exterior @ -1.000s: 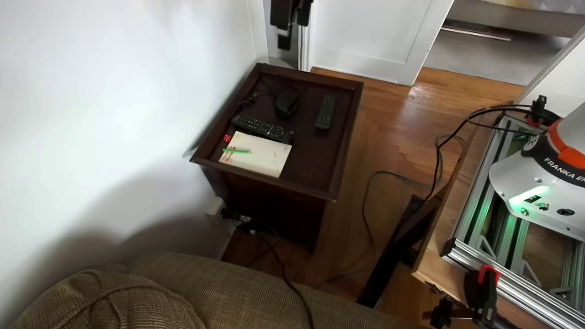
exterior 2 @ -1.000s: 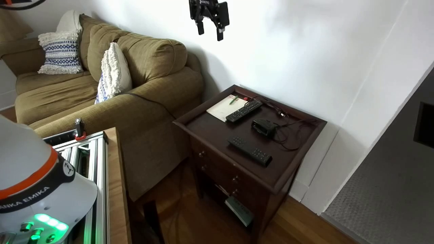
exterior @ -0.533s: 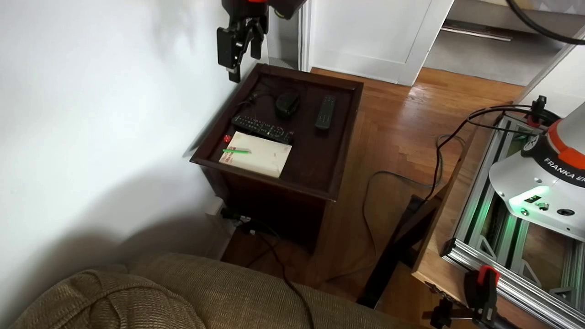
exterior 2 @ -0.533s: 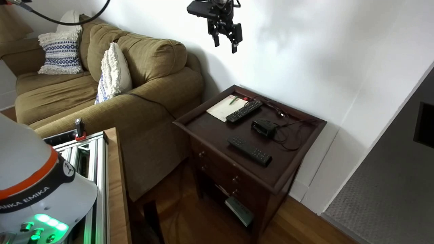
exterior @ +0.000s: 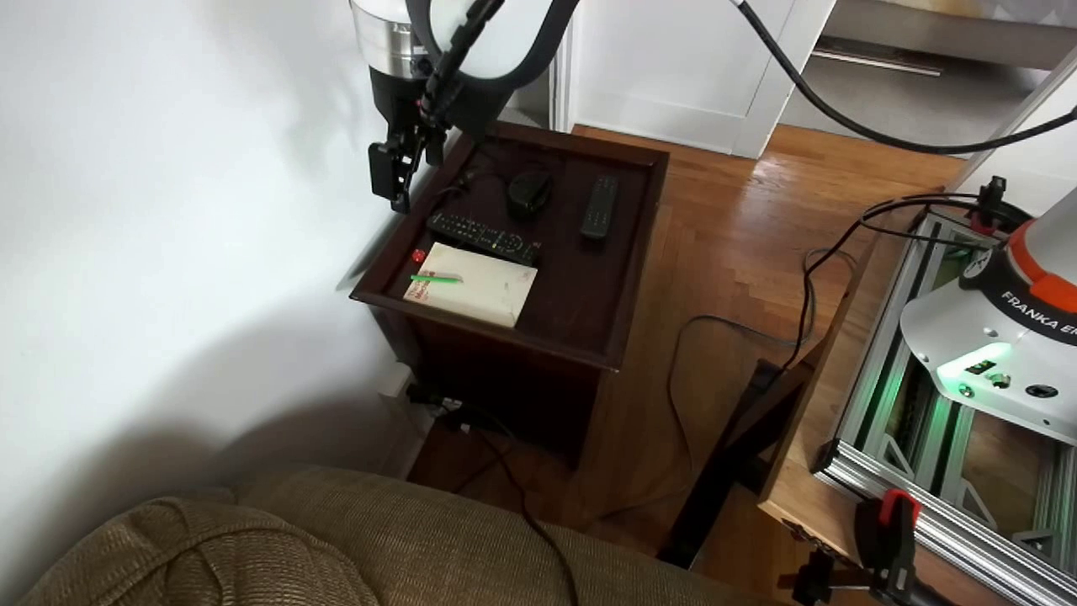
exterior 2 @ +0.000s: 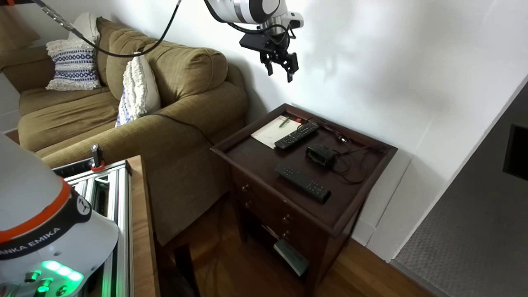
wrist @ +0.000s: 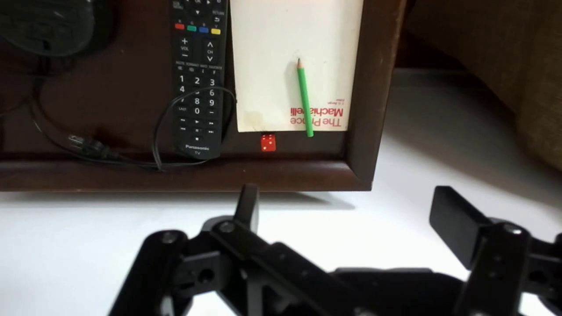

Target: Move the small, pink object forward

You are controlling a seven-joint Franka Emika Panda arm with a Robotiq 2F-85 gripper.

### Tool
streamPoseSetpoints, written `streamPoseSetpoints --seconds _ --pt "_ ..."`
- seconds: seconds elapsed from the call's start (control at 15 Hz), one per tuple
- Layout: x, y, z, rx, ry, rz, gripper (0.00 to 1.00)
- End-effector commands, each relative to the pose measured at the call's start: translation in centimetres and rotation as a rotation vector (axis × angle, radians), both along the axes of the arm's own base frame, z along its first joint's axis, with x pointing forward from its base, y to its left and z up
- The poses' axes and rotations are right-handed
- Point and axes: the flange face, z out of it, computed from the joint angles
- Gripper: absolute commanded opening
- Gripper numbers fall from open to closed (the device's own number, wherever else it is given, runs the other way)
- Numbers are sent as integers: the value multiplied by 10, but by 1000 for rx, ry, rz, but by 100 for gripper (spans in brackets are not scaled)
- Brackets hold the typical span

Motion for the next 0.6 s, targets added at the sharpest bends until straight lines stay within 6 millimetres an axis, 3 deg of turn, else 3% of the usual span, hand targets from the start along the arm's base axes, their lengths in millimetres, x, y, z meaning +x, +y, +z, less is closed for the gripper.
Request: streamPoseSetpoints --seconds 0.0,0.53 --pt "0 1 -1 0 3 0 100" --pt "2 0 8 4 -10 -1 100"
